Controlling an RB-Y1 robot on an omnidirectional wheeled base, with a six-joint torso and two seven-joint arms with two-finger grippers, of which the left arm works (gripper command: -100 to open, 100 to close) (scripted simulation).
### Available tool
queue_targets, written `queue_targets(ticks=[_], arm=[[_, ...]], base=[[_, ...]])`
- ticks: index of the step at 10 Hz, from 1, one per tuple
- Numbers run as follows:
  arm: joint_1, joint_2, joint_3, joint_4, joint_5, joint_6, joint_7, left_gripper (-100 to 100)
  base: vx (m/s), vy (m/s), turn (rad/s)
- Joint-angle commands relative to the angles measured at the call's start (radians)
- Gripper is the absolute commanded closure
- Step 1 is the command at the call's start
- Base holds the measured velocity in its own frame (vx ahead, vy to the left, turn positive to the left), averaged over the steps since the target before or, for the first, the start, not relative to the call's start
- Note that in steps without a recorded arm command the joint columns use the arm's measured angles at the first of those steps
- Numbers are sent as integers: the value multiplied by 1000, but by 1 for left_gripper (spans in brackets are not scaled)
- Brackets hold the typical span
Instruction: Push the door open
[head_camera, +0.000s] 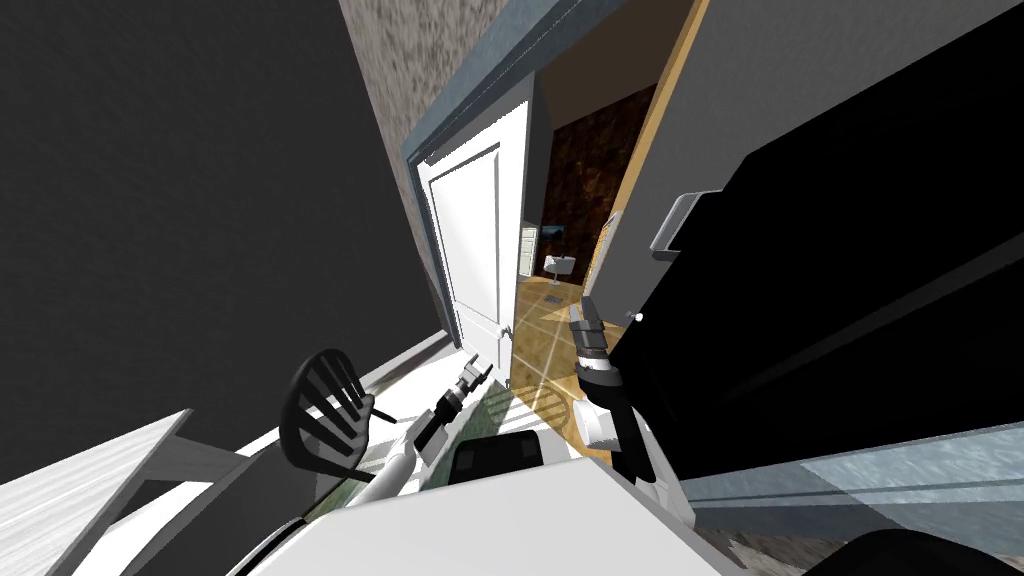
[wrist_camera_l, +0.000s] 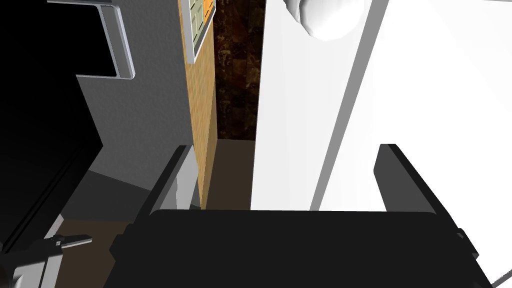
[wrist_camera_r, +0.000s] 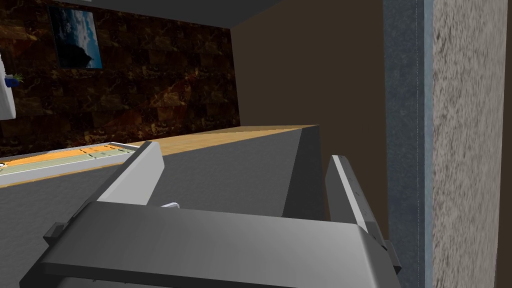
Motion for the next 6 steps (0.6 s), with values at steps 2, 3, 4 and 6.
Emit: queue_targets(ticks=[2, 3, 4, 6], arm=[[-18, 0, -6, 46, -7, -17, -28, -100], [-28, 0, -10, 68, -10, -24, -42, -100], [-36, 1, -14, 88, -14, -31, -56, -100], [-48, 2, -19, 116, -19, -40, -74, -100]], base=[[86, 12, -4], [102, 32, -5], [125, 33, -11], [102, 20, -4]])
